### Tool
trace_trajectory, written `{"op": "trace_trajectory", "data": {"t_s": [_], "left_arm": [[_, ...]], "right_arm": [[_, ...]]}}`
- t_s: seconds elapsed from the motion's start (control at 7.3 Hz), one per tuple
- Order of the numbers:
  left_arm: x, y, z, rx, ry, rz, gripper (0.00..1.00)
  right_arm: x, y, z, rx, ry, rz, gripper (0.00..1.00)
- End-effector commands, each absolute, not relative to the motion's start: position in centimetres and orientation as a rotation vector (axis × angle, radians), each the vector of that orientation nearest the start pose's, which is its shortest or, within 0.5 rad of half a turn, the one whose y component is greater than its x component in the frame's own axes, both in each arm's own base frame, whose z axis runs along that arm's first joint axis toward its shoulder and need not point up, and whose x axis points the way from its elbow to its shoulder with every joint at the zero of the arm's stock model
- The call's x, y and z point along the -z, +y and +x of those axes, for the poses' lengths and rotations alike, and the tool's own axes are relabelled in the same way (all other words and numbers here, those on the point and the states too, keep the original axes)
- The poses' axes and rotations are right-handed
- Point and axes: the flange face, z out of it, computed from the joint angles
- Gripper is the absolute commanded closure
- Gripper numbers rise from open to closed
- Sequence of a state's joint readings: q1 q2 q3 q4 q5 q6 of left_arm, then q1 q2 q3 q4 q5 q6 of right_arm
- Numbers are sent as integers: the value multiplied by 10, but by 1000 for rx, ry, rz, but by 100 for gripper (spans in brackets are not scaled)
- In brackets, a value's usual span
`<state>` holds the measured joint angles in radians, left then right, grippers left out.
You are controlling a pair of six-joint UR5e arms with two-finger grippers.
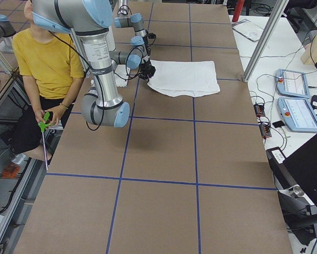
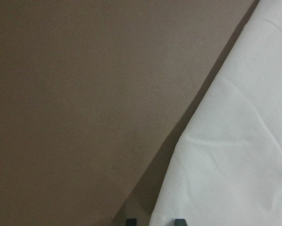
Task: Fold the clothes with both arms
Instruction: 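Grasp the near edge of the folded shirt with both grippers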
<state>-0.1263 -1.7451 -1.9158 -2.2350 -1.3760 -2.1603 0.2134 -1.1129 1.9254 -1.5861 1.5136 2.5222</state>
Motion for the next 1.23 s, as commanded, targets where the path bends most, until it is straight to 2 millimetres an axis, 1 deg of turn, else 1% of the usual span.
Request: {"op": "trace_trajectory", "data": {"t_s": [0.0,0.14,0.27,0.41,0.55,0.68,0.82,0.96,1.1], "left_arm": [[-324,-220,516,753,1236,-106,100],[-312,-221,509,758,1263,-106,100],[-297,-218,497,759,1296,-119,100],[-284,-214,482,792,1329,-161,100],[-267,-197,457,794,1366,-198,100],[-242,-182,436,815,1381,-253,100],[-216,-175,414,846,1386,-303,100],[-204,-180,405,851,1409,-305,100],[-198,-193,409,847,1410,-265,100]], "right_arm": [[-255,-263,-551,-1125,-813,-253,100],[-252,-263,-549,-1123,-821,-254,100],[-250,-263,-543,-1127,-829,-256,100],[-251,-254,-531,-1126,-841,-263,100],[-246,-241,-511,-1112,-863,-281,100],[-242,-225,-495,-1089,-871,-297,100],[-229,-211,-470,-1085,-871,-315,100],[-215,-221,-449,-1107,-877,-313,100],[-203,-247,-441,-1132,-907,-297,100]]}}
